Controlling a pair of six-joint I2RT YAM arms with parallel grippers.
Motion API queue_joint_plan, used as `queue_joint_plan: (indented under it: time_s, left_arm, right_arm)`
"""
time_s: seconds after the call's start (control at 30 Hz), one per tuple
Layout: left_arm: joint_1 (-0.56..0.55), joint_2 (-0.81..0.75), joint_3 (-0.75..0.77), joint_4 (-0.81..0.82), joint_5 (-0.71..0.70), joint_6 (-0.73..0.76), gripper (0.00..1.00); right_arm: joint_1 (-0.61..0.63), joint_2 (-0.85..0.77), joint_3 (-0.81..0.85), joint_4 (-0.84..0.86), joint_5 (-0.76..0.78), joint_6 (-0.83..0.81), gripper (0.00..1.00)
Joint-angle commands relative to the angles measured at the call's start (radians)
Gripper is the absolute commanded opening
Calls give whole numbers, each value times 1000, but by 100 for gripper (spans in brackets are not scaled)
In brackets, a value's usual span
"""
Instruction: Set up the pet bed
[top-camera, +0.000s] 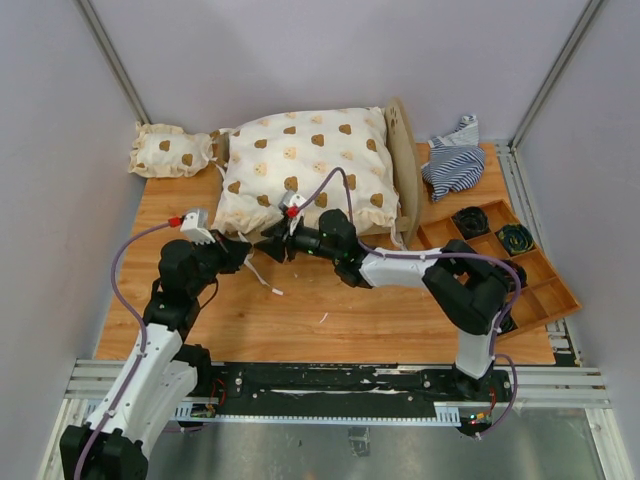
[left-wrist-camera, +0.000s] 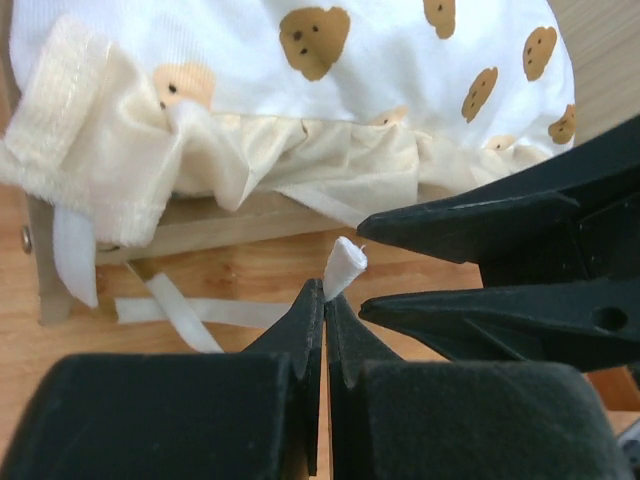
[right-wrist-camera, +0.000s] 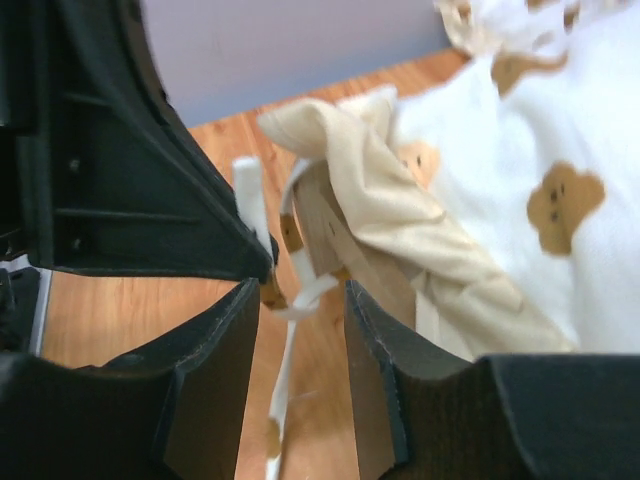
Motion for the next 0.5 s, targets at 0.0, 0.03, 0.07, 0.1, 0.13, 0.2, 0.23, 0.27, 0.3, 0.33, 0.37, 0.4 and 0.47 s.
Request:
queue_joint_plan:
  time_s: [0.0,0.03,0.07,0.1,0.13,0.2,0.23,0.27,0.3,0.33,0.37,0.4,0.47]
  left_arm:
    - [5,-7,32,-41,-14,-158,0]
    - [5,-4,35,-51,-18,-164,0]
    - [5,-1,38,-56,-19,-166,0]
    - [5,2,37,-59,-19,-166,0]
    - [5,2,38,-59,-19,-168,0]
    - [5,3,35,-56,-20,-176,0]
    - [5,4,37,-56,-20,-178,0]
    - [6,6,37,-54,-20,-181,0]
    - [6,8,39,-54,-22,-182,0]
    - [6,10,41,-55,-24,-180,0]
    - [6,13,45,-57,-27,-177,0]
    - [5,16,47,-60,-32,-172,0]
    - [6,22,54,-69,-44,-167,0]
  right_arm:
    - [13,58,-60,384,-95,-242,40]
    - [17,73,-65,419,-94,-264,40]
    - [19,86,-63,432,-86,-276,40]
    - [20,96,-54,427,-84,-280,40]
    - [20,104,-45,416,-84,-282,40]
    - [23,122,-30,420,-95,-288,41]
    - [24,127,-24,428,-107,-291,42]
    - [25,128,-15,426,-118,-295,42]
    - [26,154,-4,416,-130,-300,42]
    - [27,162,3,402,-144,-304,42]
    - [28,166,1,401,-156,-308,42]
    - [29,167,-4,410,-164,-305,43]
    - [30,166,-21,424,-172,-302,46]
